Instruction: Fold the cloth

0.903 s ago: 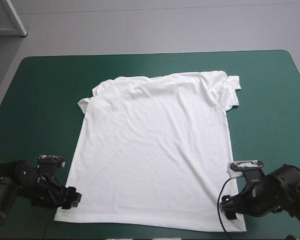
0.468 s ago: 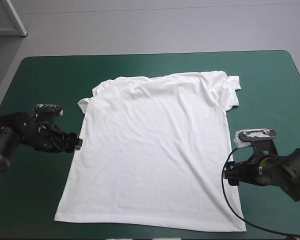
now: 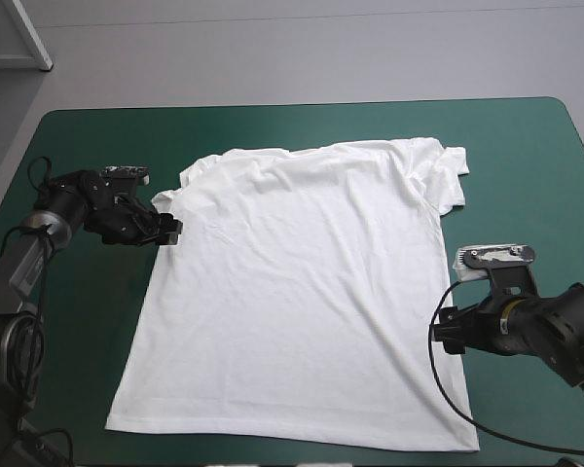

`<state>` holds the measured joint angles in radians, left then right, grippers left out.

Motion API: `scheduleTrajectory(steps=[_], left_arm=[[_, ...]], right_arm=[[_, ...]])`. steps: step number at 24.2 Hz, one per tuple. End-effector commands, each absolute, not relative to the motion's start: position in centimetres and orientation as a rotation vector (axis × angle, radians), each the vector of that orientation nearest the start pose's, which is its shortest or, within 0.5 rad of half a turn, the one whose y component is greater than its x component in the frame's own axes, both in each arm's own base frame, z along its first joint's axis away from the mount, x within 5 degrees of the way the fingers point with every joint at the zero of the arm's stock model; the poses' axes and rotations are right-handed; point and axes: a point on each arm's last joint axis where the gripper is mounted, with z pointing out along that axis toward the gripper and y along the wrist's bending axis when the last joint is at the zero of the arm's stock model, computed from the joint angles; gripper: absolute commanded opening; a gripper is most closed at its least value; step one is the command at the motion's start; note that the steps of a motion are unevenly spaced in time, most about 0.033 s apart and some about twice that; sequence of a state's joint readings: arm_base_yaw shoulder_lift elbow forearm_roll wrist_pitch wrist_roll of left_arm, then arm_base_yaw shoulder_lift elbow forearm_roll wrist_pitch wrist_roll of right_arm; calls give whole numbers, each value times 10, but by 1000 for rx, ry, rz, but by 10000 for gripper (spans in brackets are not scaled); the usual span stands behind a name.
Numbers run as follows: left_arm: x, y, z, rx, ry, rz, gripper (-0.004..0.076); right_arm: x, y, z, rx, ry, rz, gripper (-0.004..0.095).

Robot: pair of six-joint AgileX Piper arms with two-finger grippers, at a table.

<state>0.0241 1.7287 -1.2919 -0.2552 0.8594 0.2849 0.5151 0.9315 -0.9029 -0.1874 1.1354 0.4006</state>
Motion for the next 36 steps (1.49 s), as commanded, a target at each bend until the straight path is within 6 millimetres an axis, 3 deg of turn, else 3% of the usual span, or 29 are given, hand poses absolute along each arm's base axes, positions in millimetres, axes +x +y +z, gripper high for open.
scheduleTrajectory(steps=[1, 6, 12, 17, 20, 24, 27, 31, 33, 36], left_arm=[[374, -13, 260, 176, 2602, -216, 547], [382, -31, 248, 271, 2584, -208, 494], [386, -45, 238, 287, 2593, -221, 296], [386, -46, 211, 251, 2711, -254, 132], [384, -47, 195, 254, 2790, -276, -10], [385, -47, 194, 254, 2792, -276, -10], [385, -47, 194, 254, 2792, -277, -10], [384, -47, 194, 253, 2796, -281, -10], [384, -47, 194, 253, 2796, -281, -10], [384, -47, 194, 252, 2794, -281, -10]], right_arm=[[147, 65, 344, -198, 2516, 103, 772], [156, 69, 342, -191, 2495, 102, 739], [189, 75, 331, -180, 2483, 37, 739], [228, 71, 325, -142, 2489, 47, 737], [275, 61, 313, -89, 2528, 92, 737], [316, 55, 296, -67, 2570, 132, 737], [363, 63, 273, -67, 2590, 142, 737], [396, 71, 254, -34, 2618, 190, 716], [401, 73, 245, -22, 2637, 205, 614], [404, 75, 235, -11, 2663, 220, 382]])
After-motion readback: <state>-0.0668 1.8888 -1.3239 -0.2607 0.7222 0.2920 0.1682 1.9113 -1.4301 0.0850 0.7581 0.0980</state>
